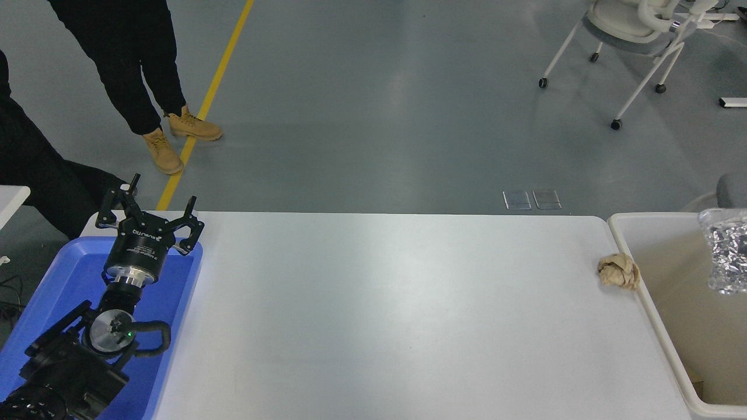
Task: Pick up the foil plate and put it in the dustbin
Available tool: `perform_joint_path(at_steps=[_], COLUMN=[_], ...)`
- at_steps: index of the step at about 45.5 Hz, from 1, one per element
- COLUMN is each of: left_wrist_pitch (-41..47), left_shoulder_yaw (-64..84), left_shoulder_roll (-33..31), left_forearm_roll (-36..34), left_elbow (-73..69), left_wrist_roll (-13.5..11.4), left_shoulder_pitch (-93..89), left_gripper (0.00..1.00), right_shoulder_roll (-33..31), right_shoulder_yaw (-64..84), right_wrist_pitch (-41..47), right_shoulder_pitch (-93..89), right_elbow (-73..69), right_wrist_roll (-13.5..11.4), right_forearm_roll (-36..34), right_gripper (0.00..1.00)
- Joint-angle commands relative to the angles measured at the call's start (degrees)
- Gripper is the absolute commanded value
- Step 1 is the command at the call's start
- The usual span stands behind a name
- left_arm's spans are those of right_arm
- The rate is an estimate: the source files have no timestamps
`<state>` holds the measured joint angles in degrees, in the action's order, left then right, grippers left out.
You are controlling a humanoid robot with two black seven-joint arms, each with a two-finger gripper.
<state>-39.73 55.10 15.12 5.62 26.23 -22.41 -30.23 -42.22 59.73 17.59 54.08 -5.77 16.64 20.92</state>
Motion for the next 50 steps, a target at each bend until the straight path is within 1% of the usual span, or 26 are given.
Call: perform_joint_path(at_steps=[1,4,9,10,11,12,13,14,29,32,37,41,47,50], left_wrist_pitch=[0.01,0.01,0.01,0.01,-0.08,0.00,0.01,0.01,0.00,-0.08,-0.08,-0.08,-0.08,-0.08], left_shoulder_yaw=[0.00,0.00,0.00,0.00,0.00,0.00,0.00,0.00,0.00,-0.08,-0.17,-0.26,-0.26,-0.35], left_shoulder_roll=[0.00,0.00,0.00,0.00,0.00,0.00,0.00,0.00,0.00,0.00,0.00,0.00,0.00,0.00], left_forearm_roll=[0.01,0.01,0.01,0.01,0.01,0.01,0.01,0.01,0.01,0.01,0.01,0.01,0.01,0.01], left_elbow=[0.05,-0.04,0.05,0.05,-0.04,0.05,0.05,-0.04,0.05,0.05,0.05,0.05,0.05,0.05], left_wrist_roll=[0.00,0.00,0.00,0.00,0.00,0.00,0.00,0.00,0.00,0.00,0.09,0.09,0.09,0.09], left_shoulder_pitch=[0.00,0.00,0.00,0.00,-0.09,-0.09,-0.09,-0.09,-0.09,-0.18,-0.18,-0.18,-0.27,-0.18], left_gripper=[1.00,1.00,1.00,1.00,1.00,1.00,1.00,1.00,1.00,1.00,1.00,1.00,1.00,1.00], right_shoulder_roll=[3.72,4.43,4.95,5.04,5.04,5.13,5.13,5.22,6.36,7.85,9.88,11.28,14.18,15.59], right_shoulder_yaw=[-1.20,-1.38,-1.46,-1.55,-1.55,-1.55,-1.73,-1.73,-1.73,-1.73,-1.64,-0.94,-0.76,-0.85], right_wrist_pitch=[-4.13,-5.02,-5.98,-6.42,-6.42,-6.77,-6.86,-6.86,-6.07,-6.07,-5.81,-5.28,-1.60,0.43], right_shoulder_pitch=[-9.60,-10.66,-10.93,-10.93,-10.93,-10.93,-10.93,-11.01,-9.79,-8.12,-2.76,2.68,11.82,18.68], right_elbow=[4.71,4.71,4.71,4.71,4.71,4.71,4.71,4.71,4.19,3.84,3.05,0.06,-6.70,-14.34], right_wrist_roll=[-2.84,-3.72,-4.51,-4.68,-4.86,-4.95,-5.04,-5.12,-5.04,-4.51,-4.42,-4.51,-4.51,-4.77], right_forearm_roll=[-8.62,-9.32,-9.59,-9.59,-9.67,-9.67,-9.94,-10.20,-10.82,-10.82,-10.73,-10.03,-9.85,-9.85], right_gripper=[0.00,0.00,0.00,0.08,0.26,0.60,0.89,1.00,1.00,1.00,1.00,1.00,1.00,1.00])
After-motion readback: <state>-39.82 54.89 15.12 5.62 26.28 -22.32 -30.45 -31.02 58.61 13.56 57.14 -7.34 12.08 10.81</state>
